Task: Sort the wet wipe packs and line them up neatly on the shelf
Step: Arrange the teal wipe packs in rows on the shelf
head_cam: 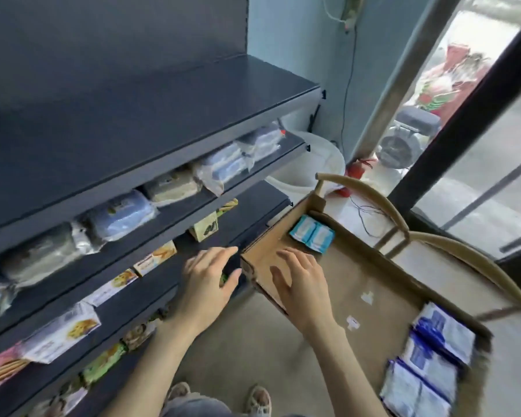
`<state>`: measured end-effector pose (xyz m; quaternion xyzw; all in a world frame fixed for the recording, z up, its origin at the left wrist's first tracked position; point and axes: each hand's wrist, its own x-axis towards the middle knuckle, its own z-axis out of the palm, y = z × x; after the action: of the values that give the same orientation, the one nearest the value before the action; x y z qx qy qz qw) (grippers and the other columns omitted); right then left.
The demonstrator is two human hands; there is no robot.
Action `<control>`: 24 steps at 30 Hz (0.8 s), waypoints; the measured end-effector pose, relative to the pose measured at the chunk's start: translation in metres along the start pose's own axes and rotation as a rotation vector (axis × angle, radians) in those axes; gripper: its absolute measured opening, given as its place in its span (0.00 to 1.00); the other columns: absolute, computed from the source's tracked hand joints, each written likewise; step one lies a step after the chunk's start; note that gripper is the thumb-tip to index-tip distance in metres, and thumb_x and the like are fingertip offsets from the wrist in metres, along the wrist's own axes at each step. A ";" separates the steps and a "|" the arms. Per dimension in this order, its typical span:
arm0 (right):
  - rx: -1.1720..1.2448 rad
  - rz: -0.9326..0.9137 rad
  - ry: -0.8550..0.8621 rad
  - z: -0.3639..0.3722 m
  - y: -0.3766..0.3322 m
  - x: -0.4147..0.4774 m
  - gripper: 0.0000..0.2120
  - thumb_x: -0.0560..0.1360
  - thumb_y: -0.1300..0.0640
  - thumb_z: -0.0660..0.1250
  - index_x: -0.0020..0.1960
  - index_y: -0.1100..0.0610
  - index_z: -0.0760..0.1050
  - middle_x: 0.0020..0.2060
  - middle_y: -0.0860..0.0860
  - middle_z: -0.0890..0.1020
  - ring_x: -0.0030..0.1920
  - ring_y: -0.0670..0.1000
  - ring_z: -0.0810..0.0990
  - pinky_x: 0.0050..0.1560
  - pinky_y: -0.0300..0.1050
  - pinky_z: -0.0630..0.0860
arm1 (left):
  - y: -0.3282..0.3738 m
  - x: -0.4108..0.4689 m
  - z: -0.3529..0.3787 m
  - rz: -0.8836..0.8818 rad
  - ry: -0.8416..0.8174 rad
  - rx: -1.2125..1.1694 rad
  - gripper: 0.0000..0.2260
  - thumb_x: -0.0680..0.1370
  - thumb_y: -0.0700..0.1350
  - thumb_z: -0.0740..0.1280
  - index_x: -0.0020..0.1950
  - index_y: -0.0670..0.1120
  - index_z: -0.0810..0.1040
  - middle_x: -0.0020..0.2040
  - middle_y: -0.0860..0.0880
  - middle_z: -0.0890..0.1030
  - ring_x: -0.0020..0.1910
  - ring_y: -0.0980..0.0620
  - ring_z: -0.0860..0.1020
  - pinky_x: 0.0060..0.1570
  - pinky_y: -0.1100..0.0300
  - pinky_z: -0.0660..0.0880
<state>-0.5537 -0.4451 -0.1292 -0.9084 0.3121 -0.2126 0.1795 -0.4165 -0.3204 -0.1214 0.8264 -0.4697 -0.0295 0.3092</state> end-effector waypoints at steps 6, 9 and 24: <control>-0.041 0.215 -0.049 -0.002 0.063 -0.043 0.12 0.73 0.57 0.72 0.56 0.58 0.80 0.53 0.54 0.83 0.52 0.58 0.81 0.51 0.52 0.78 | 0.030 -0.002 0.067 -0.006 -0.268 -0.020 0.20 0.76 0.53 0.60 0.66 0.47 0.75 0.61 0.49 0.77 0.61 0.48 0.74 0.61 0.54 0.67; -0.042 0.312 -0.042 0.002 0.088 -0.049 0.12 0.72 0.58 0.71 0.54 0.59 0.80 0.51 0.55 0.83 0.50 0.59 0.81 0.49 0.53 0.79 | 0.038 0.008 0.092 0.049 -0.363 -0.010 0.17 0.79 0.50 0.64 0.67 0.47 0.73 0.62 0.50 0.76 0.63 0.49 0.72 0.63 0.55 0.64; 0.024 0.645 -0.057 0.051 0.185 0.105 0.15 0.78 0.56 0.65 0.64 0.59 0.75 0.60 0.54 0.78 0.61 0.55 0.74 0.62 0.49 0.70 | 0.006 0.212 0.191 0.049 -0.564 -0.062 0.18 0.79 0.47 0.63 0.68 0.47 0.71 0.64 0.49 0.75 0.64 0.50 0.71 0.65 0.53 0.63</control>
<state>-0.5442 -0.6393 -0.2286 -0.7659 0.5762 -0.1229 0.2573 -0.3679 -0.5832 -0.2217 0.7641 -0.5558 -0.2653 0.1920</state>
